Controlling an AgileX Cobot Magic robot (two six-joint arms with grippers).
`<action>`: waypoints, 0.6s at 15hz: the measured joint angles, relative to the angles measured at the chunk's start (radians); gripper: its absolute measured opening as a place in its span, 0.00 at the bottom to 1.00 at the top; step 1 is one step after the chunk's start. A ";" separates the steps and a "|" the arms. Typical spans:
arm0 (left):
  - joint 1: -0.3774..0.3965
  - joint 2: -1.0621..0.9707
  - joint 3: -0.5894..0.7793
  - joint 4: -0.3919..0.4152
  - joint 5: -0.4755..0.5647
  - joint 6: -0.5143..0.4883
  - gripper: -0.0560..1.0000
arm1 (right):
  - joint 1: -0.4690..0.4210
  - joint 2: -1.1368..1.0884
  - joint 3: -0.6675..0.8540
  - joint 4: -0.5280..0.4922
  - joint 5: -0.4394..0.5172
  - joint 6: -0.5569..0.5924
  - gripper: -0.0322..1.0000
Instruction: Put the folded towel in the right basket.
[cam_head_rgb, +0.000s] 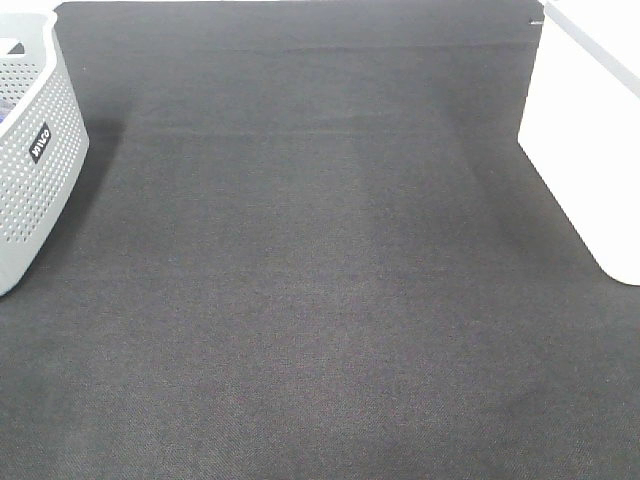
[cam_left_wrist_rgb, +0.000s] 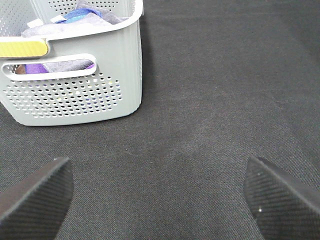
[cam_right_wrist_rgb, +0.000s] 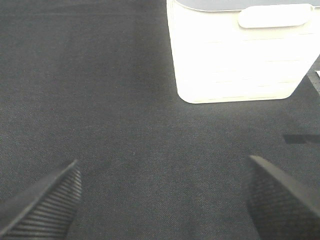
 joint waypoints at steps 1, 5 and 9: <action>0.000 0.000 0.000 0.000 0.000 0.000 0.88 | 0.000 0.000 0.000 0.000 0.000 0.000 0.83; 0.000 0.000 0.000 0.000 0.000 0.000 0.88 | 0.000 0.000 0.000 -0.001 0.000 0.000 0.83; 0.000 0.000 0.000 0.000 0.000 0.000 0.88 | 0.000 0.000 0.000 -0.001 0.000 0.000 0.83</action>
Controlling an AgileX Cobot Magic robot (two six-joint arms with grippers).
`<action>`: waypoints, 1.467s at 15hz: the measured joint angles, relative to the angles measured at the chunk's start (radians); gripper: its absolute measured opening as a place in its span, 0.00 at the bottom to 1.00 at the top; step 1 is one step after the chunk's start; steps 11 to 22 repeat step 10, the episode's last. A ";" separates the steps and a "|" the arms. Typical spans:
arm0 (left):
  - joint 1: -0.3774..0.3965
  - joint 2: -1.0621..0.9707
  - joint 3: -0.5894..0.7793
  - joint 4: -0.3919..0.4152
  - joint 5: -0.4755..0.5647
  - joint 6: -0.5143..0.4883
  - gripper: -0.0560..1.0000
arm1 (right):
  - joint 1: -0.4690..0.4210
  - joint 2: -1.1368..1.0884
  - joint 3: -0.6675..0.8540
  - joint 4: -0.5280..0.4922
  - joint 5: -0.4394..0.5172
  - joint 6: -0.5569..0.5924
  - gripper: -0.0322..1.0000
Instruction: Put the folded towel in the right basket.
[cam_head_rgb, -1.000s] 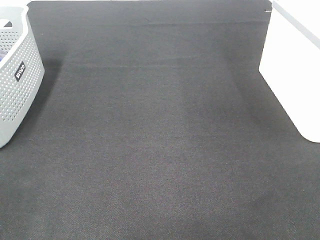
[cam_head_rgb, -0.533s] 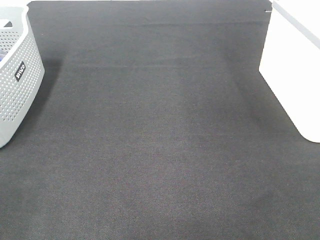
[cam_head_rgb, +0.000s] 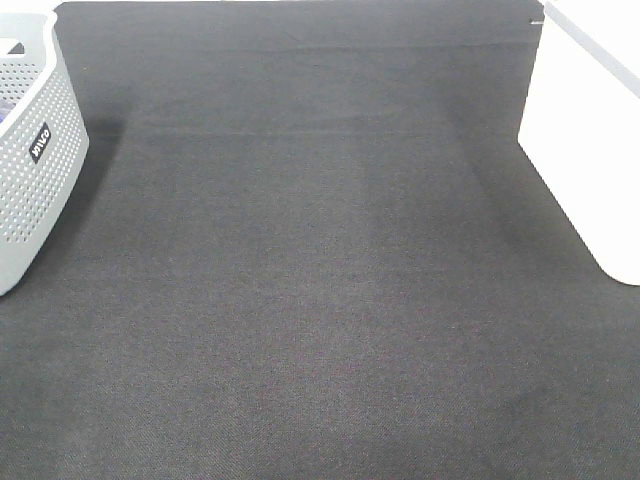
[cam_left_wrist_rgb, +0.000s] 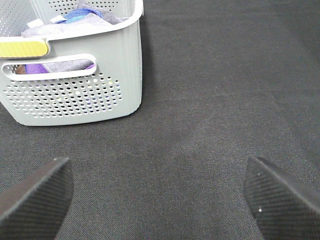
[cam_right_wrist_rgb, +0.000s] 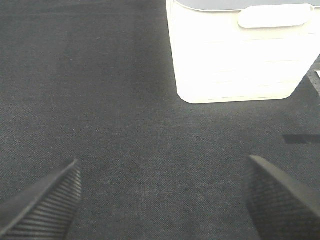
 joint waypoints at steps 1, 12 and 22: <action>0.000 0.000 0.000 0.000 0.000 0.000 0.88 | 0.000 0.000 0.000 0.000 0.000 0.000 0.83; 0.000 0.000 0.000 0.000 0.000 0.000 0.88 | 0.000 0.000 0.000 0.000 0.000 0.000 0.83; 0.000 0.000 0.000 0.000 0.000 0.000 0.88 | 0.000 0.000 0.000 0.000 0.000 0.000 0.83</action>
